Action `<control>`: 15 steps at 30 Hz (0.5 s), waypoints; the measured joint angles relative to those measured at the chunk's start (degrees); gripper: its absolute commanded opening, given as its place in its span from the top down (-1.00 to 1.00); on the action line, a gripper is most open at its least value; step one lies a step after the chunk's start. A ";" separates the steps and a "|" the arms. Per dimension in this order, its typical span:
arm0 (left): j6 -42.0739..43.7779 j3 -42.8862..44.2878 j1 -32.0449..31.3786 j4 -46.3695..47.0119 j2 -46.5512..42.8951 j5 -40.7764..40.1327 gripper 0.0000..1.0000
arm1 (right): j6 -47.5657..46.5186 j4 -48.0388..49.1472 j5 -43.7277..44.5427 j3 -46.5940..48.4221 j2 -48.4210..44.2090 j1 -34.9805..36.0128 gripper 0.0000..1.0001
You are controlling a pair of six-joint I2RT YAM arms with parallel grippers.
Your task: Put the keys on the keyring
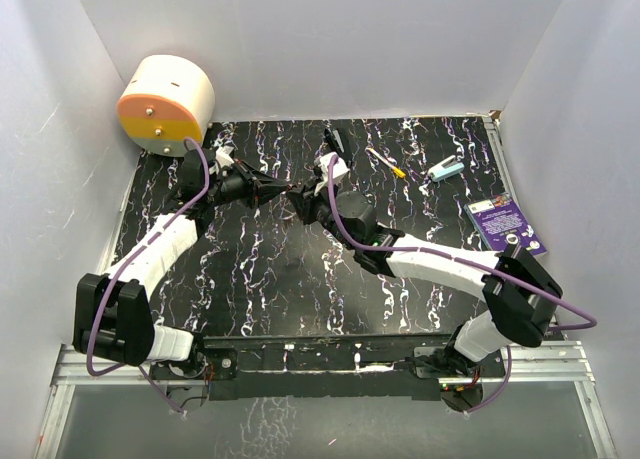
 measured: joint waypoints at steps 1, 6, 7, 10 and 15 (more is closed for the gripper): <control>-0.07 0.00 0.00 0.00 0.00 0.00 1.00 | 0.04 0.00 -0.13 -0.02 -0.02 -0.09 0.84; -0.68 0.00 0.00 0.00 0.00 0.00 1.00 | 0.11 -0.02 -0.33 -0.04 -0.02 -0.24 0.85; -0.76 0.00 0.00 0.00 0.00 0.00 1.00 | 0.13 -0.02 -0.33 -0.04 -0.04 -0.24 0.85; -1.18 0.00 0.00 0.02 0.00 0.02 1.00 | 0.20 0.00 -0.42 -0.07 -0.09 -0.28 0.85; -1.75 0.33 0.00 0.00 0.04 0.04 1.00 | 0.26 0.20 -0.55 -0.07 -0.09 -0.50 0.85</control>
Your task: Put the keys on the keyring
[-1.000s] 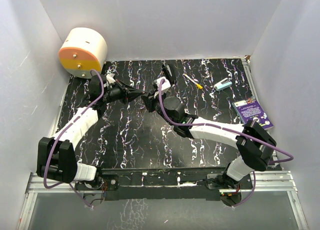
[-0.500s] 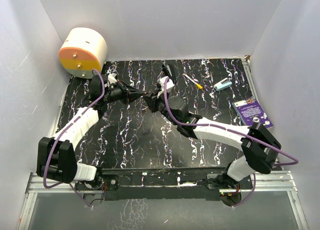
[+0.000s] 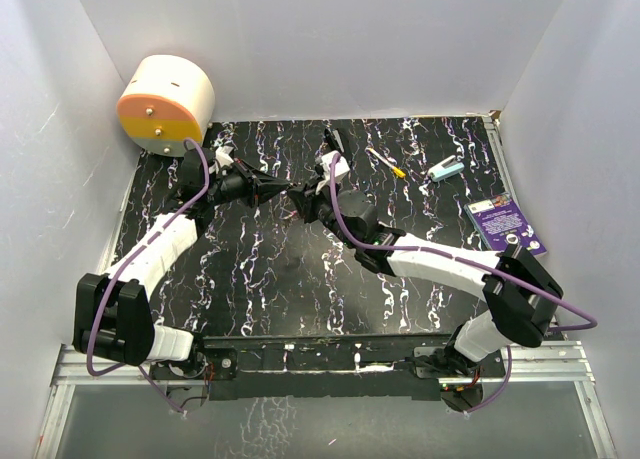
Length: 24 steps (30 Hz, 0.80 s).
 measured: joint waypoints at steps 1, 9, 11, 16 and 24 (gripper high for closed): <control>-0.02 0.00 0.00 0.04 0.00 -0.04 1.00 | 0.02 0.00 -0.02 0.00 -0.02 -0.09 0.85; -0.28 0.00 0.00 0.26 0.00 -0.11 1.00 | 0.52 -0.07 -0.13 -0.02 -0.02 -0.42 0.84; -0.26 0.02 0.00 0.33 0.00 -0.11 1.00 | 0.59 -0.07 -0.13 -0.04 -0.02 -0.46 0.85; -0.24 0.48 0.00 0.35 0.02 -0.09 1.00 | 0.76 0.09 -0.15 -0.07 -0.02 -0.70 0.85; 0.48 1.38 -0.52 1.11 -0.02 1.70 1.00 | 0.72 -2.69 -0.17 -0.04 1.75 -1.66 0.84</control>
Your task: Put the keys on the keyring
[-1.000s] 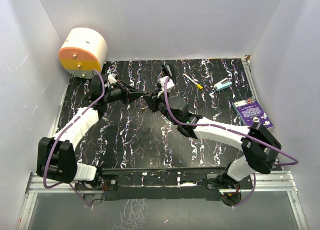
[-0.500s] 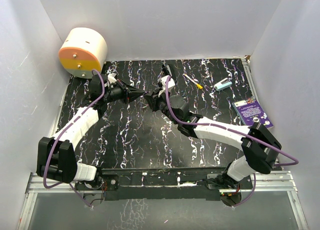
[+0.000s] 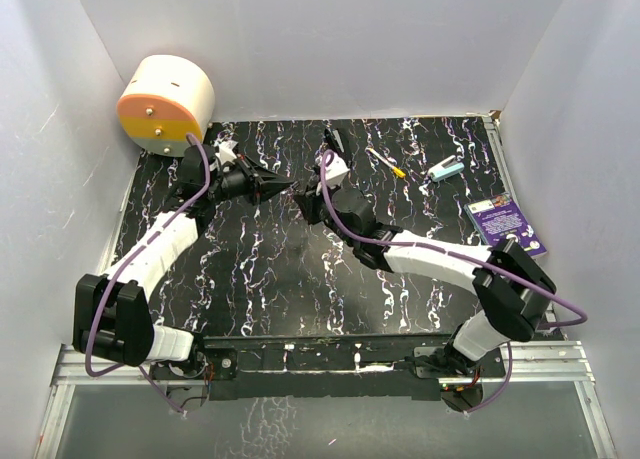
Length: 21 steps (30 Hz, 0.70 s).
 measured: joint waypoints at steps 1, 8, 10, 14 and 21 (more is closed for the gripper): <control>0.07 0.00 -0.15 0.17 0.00 0.33 1.00 | 0.00 -0.70 -0.17 0.02 0.46 -0.07 0.84; 1.09 0.02 -1.11 0.31 0.00 2.21 1.00 | 0.02 -3.41 -0.22 -0.11 -0.28 -0.22 0.85; 1.73 0.33 -0.85 0.02 0.02 2.19 1.00 | 0.02 -4.72 0.15 -0.90 -2.47 -0.20 0.85; 4.11 2.60 -0.50 -2.36 0.11 1.77 1.00 | 0.13 -9.14 1.42 -4.09 -10.75 -0.22 0.84; 7.78 9.75 -0.33 -6.84 2.73 -0.02 1.00 | 1.42 -19.54 -0.37 -4.96 -21.24 -0.31 0.85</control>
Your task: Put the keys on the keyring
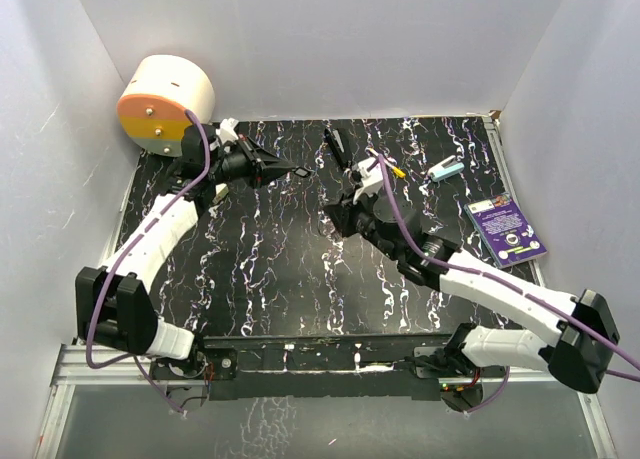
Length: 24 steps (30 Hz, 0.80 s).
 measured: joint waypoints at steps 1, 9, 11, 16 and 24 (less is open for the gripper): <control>0.72 1.11 0.00 -0.79 0.57 -0.44 1.00 | 0.26 -1.90 -1.09 -0.17 -1.09 0.00 0.85; 3.30 4.57 -0.02 -4.42 3.87 -2.82 1.00 | 2.14 -7.82 -6.51 -4.13 -7.76 1.20 0.85; 3.13 3.32 -0.04 -4.81 3.89 -3.10 1.00 | 2.08 -7.63 -6.54 -3.63 -7.06 1.42 0.85; 1.51 -0.31 -0.04 -5.81 3.87 -3.37 1.00 | 1.25 -5.77 -5.09 0.55 -0.57 1.51 0.85; -0.68 -0.57 -0.13 -6.05 2.49 -3.28 1.00 | -1.22 2.01 -3.45 2.05 5.79 1.51 0.85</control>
